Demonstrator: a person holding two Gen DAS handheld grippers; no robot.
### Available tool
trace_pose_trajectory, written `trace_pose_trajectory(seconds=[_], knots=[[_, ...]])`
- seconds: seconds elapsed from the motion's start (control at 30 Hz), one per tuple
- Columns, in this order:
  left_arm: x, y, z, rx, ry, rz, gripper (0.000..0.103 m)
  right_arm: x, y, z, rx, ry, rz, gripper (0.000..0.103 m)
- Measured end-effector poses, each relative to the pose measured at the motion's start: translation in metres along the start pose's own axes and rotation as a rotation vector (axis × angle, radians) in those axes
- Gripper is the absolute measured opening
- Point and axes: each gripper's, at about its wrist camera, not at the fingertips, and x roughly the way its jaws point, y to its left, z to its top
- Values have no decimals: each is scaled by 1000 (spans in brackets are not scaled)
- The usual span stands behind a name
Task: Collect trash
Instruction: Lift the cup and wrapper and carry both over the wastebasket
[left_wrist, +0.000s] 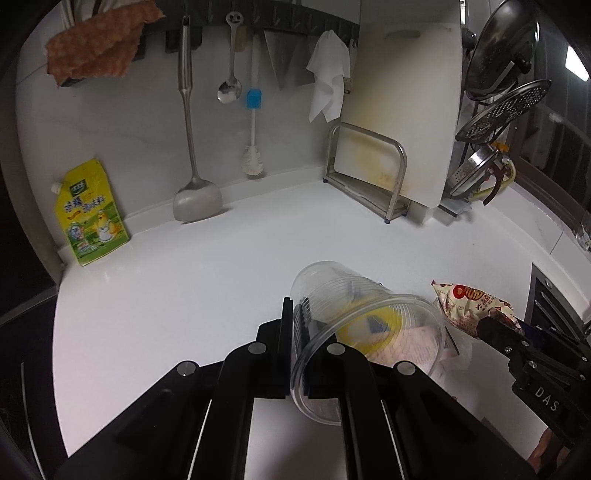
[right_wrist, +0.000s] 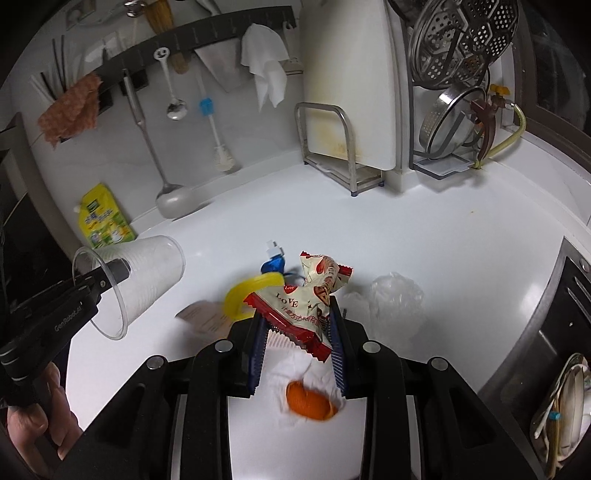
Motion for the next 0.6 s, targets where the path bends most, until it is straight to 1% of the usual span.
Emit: trace_pose_trajectory(seconds=[0.27,0.43,0.6], knots=[[-47,-9,-25,-43,-5,57,4,-42,-4,-28,-62,35,57,29],[-76,-21,-48,-68,13,77,4,-69,-12,-49,-89,61,86,29],[-104,-37,-77,-70,44,89,4,-93,-21,-75,-121,100,118,29]])
